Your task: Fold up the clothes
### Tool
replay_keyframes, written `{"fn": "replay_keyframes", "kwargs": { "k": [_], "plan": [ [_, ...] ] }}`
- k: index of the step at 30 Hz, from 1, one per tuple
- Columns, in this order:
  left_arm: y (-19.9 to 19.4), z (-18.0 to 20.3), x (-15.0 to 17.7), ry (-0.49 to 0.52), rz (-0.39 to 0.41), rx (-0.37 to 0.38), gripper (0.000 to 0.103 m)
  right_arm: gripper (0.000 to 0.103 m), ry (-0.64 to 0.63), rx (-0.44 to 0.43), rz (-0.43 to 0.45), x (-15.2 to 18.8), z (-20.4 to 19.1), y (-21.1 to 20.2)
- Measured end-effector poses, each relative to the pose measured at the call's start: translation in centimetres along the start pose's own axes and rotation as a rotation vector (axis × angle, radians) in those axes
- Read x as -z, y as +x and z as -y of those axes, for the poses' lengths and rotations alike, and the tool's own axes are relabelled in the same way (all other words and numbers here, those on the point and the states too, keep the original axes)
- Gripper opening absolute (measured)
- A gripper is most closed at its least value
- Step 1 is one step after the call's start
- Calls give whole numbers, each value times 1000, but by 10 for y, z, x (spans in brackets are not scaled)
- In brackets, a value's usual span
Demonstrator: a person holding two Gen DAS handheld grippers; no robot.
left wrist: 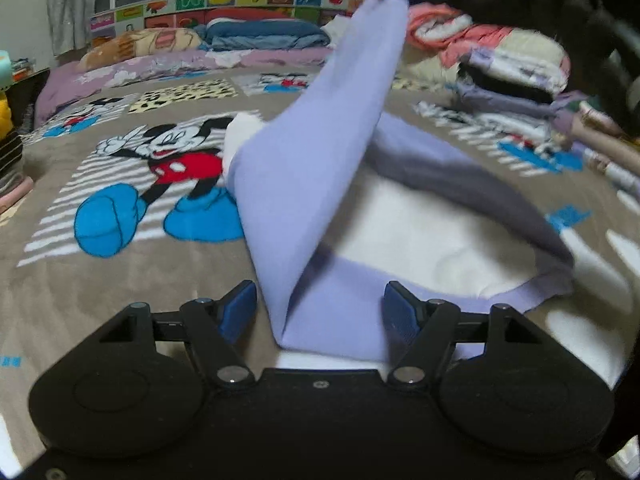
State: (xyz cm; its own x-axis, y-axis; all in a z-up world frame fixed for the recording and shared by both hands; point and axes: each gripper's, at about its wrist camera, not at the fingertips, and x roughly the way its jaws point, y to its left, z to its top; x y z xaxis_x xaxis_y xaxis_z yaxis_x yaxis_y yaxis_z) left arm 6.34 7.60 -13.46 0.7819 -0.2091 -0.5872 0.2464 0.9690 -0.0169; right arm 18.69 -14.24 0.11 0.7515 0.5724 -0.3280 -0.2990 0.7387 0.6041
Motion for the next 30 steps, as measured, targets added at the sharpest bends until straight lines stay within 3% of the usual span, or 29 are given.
{"fn": "replay_keyframes", "kwargs": {
  "k": [6,9,10,11,14,17,30],
  "plan": [
    [-5,3,3,-36,29,-45,68,12,-36,10,4,-1,5,-12],
    [-7,13,2,2,55,-81,48,11,-16,19,30,-3,13,-18],
    [-6,17,2,20,63,-102,37,11,-9,18,39,-4,15,-20],
    [-5,21,1,44,71,-120,34,11,-7,17,49,-5,17,-24],
    [-4,35,2,135,98,-160,16,11,-4,14,73,-8,24,-33],
    [-5,48,2,203,120,-169,11,11,-9,14,86,-10,31,-42],
    [6,92,14,459,146,-205,7,11,58,59,125,-8,85,-72]
  ]
}}
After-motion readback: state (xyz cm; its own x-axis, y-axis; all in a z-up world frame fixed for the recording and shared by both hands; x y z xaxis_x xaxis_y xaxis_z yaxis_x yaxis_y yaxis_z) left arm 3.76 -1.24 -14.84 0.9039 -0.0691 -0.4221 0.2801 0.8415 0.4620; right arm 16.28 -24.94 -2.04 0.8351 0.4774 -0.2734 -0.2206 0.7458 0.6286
